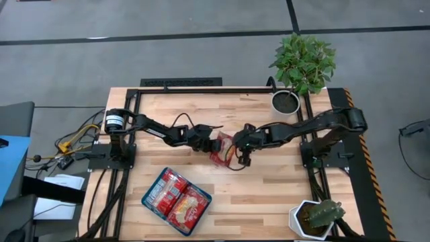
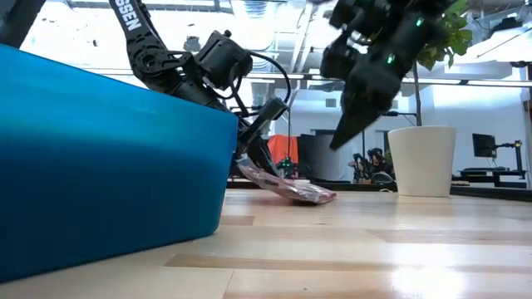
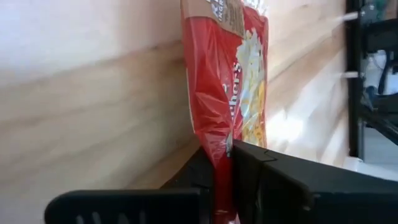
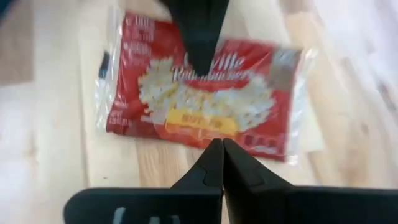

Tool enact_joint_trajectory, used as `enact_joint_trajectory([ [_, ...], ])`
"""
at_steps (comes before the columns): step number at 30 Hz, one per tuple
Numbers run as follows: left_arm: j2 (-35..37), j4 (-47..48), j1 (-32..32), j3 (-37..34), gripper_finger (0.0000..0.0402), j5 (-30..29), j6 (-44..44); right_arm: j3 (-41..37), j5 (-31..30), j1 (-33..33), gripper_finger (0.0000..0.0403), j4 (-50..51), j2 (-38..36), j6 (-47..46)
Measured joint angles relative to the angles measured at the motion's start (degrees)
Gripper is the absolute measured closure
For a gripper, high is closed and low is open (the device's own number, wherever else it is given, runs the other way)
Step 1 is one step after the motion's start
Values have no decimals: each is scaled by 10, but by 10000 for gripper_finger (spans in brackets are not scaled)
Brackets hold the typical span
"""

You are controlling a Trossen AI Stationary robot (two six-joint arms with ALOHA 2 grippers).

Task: Sort popcorn bags into baskets
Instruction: Put the red popcorn bag into the blue bin

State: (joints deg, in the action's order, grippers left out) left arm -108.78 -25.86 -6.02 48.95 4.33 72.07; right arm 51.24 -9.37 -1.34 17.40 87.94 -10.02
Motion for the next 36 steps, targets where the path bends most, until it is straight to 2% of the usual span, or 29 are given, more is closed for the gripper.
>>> enact_joint_trajectory([
  [6, 18, -45, 5, -2, 393, 57, 42, 0, -20, 0, 383, 59, -91, 0],
  [11, 92, -30, 30, -1, 395, 66, 53, 0, -59, -6, 373, 109, -158, 0],
  [14, 158, 1, 57, -1, 397, 55, 59, 0, -62, -6, 377, 126, -186, -2],
  [18, 259, 80, 118, 0, 398, -31, 82, 0, -62, -11, 387, 138, -210, -5],
  [21, 330, 154, 184, 0, 398, -127, 114, 0, -62, -17, 388, 139, -217, -5],
  [25, 388, 219, 287, 0, 398, -252, 163, 0, -62, -23, 377, 136, -214, -6],
  [28, 397, 221, 362, 0, 399, -307, 195, 0, -61, -25, 371, 138, -208, -6],
  [36, 354, 196, 502, 0, 399, -378, 287, 0, -58, -28, 386, 138, -193, -6],
])
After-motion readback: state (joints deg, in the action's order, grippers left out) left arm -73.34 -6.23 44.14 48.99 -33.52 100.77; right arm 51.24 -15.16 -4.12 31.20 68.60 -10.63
